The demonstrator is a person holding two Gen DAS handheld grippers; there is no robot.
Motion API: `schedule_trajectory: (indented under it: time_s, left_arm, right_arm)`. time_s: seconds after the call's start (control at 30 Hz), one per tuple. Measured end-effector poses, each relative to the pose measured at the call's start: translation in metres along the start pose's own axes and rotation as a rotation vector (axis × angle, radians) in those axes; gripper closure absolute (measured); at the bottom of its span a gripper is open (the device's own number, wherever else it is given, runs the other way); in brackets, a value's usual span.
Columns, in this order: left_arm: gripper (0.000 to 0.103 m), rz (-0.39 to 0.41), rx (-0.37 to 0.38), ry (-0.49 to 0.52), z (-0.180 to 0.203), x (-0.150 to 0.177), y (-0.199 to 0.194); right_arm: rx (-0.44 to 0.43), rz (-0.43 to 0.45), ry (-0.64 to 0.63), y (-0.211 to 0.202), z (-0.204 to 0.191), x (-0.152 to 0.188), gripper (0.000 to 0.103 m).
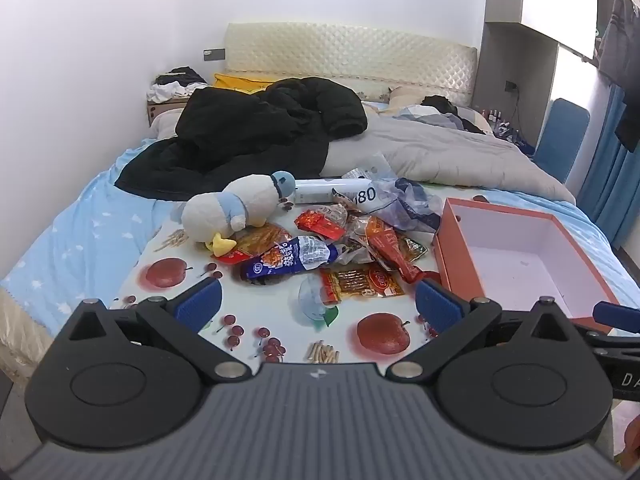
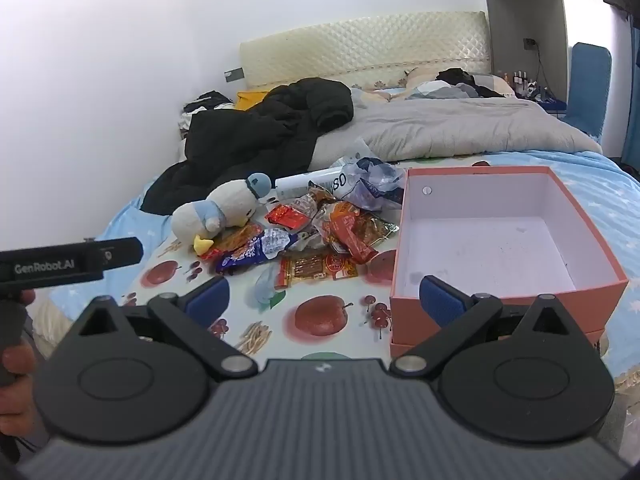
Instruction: Organize snacks
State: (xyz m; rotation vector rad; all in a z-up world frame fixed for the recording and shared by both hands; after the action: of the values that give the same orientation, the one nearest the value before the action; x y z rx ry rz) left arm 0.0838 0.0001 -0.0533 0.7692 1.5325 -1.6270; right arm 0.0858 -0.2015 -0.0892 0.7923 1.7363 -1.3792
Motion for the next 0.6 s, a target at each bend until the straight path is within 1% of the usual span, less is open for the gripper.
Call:
schedule_trajectory:
  time_s: [0.03, 0.23, 0.33, 0.53, 0.6]
  left_arm:
    - [0.0, 0.001, 0.001, 0.0, 0.001, 0.0, -0.001]
    - [0.0, -0.001, 0.006, -0.001, 0.009, 0.002, -0.002]
    - [0.0, -0.002, 0.011, -0.01, 0.005, -0.002, -0.004]
    - [0.0, -0.007, 0.017, -0.012, 0.004, 0.001, -0.006]
    - [0.0, -0.006, 0.018, -0.011, 0.004, 0.003, -0.008]
  right_arm:
    - [-0.007, 0.014, 0.022, -0.001, 0.0, 0.0, 0.0]
    - [0.001, 0.014, 0.022, -0.005, 0.003, -0.001, 0.0]
    - [0.014, 0.008, 0.017, -0.001, 0.003, -0.002, 0.0]
    - [0.0, 0.004, 0.009, -0.001, 0.011, -0.004, 0.0]
    - [0.009, 0.005, -0.007, -0.002, 0.002, 0.0, 0.0]
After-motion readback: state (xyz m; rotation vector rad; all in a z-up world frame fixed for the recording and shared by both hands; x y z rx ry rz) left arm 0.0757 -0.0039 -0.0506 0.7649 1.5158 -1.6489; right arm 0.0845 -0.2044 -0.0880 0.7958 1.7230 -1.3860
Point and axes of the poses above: each gripper's, at about its wrist camera, not at the fingertips, and y roughly the way its jaws point, z to its right, x to its underside, the point moved 10 cm from there along y, roughly the way its jaws point, and after that the axes turned 5 degrees about -y, right-handed, at the moved point
